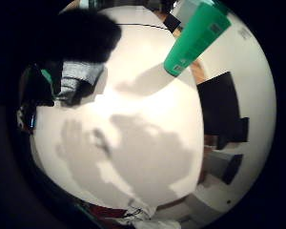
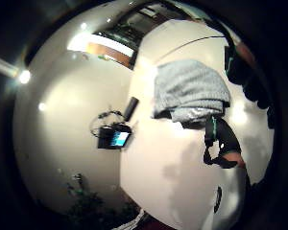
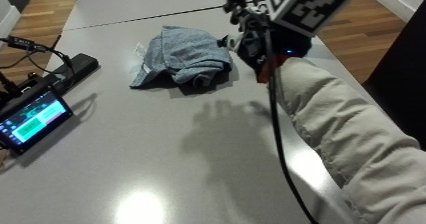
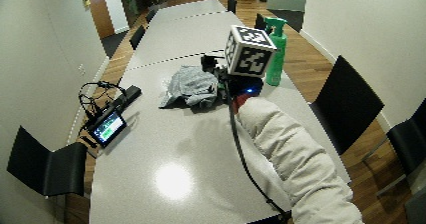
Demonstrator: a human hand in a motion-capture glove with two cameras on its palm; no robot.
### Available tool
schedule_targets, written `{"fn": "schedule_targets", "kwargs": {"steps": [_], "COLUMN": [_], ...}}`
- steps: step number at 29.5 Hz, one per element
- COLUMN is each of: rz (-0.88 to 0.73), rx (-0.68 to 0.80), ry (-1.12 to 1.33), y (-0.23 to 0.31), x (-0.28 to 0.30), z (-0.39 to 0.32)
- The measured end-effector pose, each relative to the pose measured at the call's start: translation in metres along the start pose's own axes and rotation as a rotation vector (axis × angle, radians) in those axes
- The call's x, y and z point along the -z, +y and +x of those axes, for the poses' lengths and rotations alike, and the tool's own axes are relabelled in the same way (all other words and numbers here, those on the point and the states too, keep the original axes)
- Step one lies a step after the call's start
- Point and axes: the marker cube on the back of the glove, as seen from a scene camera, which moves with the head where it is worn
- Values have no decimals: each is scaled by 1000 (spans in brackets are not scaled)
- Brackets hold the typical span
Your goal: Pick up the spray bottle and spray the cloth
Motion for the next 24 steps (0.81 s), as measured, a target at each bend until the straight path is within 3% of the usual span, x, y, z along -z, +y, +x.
{"fn": "schedule_targets", "kwargs": {"steps": [7, 15, 19, 24], "rz": [149, 355, 418, 365], "rx": [-123, -334, -397, -458], "ry": [-376, -522, -597, -711], "y": [-2, 4, -3, 4], "x": [33, 58, 49, 0], "z": [74, 174, 204, 247]}}
